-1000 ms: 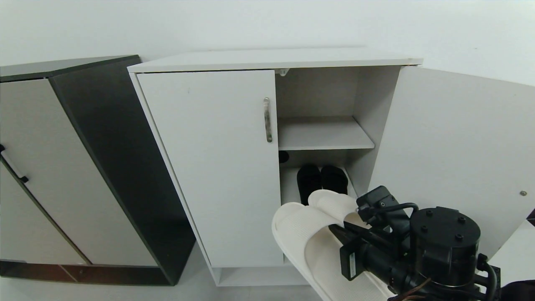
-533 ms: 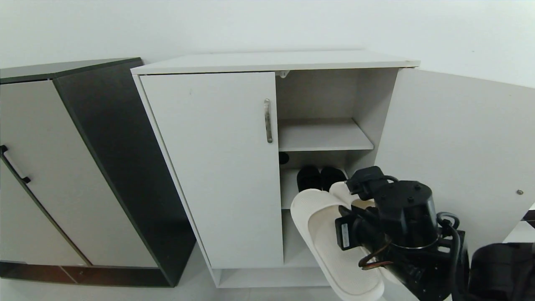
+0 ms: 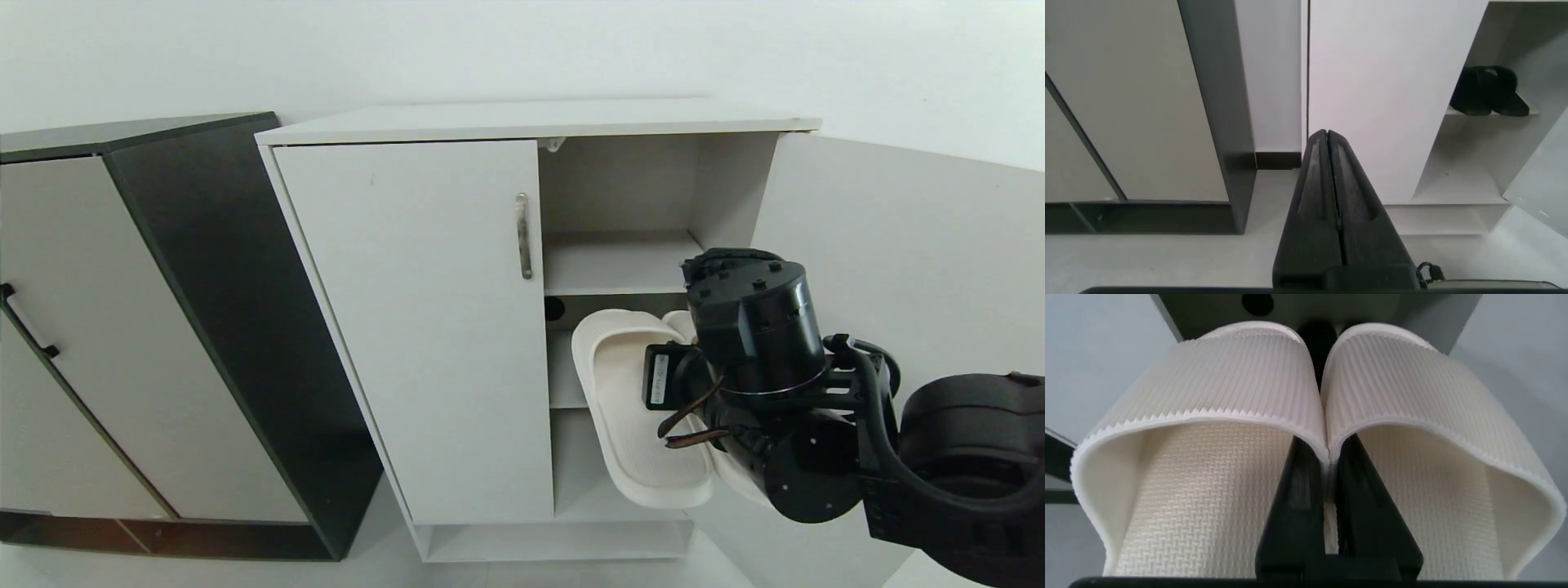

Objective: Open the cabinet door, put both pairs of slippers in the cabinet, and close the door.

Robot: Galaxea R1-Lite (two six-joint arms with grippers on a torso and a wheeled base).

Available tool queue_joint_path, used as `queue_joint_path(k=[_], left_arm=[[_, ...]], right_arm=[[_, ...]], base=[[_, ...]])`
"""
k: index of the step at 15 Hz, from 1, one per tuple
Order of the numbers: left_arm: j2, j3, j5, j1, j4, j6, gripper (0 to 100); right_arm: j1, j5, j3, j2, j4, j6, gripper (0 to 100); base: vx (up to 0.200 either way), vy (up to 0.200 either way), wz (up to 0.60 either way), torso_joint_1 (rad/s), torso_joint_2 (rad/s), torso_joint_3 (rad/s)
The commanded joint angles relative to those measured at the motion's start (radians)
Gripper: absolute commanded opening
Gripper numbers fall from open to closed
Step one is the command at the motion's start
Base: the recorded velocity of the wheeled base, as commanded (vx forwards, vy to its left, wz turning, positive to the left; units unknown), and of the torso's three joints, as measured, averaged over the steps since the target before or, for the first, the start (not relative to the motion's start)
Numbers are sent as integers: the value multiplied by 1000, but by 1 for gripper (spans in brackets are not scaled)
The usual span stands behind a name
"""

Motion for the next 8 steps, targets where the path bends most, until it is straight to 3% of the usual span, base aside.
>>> queue_joint_path(k=[1,4,8], left_arm=[[1,0,0,1,0,0,0],[1,0,0,1,0,1,0],[1,0,-1,1,0,1,0]], right_arm=[[1,0,-3,5,-1,0,0],[29,2,-9,37,-79,-11,0],[27,17,-15,94,-214,-135,0]], base=[[0,-200,0,2,2,2],[0,0,0,0,0,0],[0,0,0,0,0,0]])
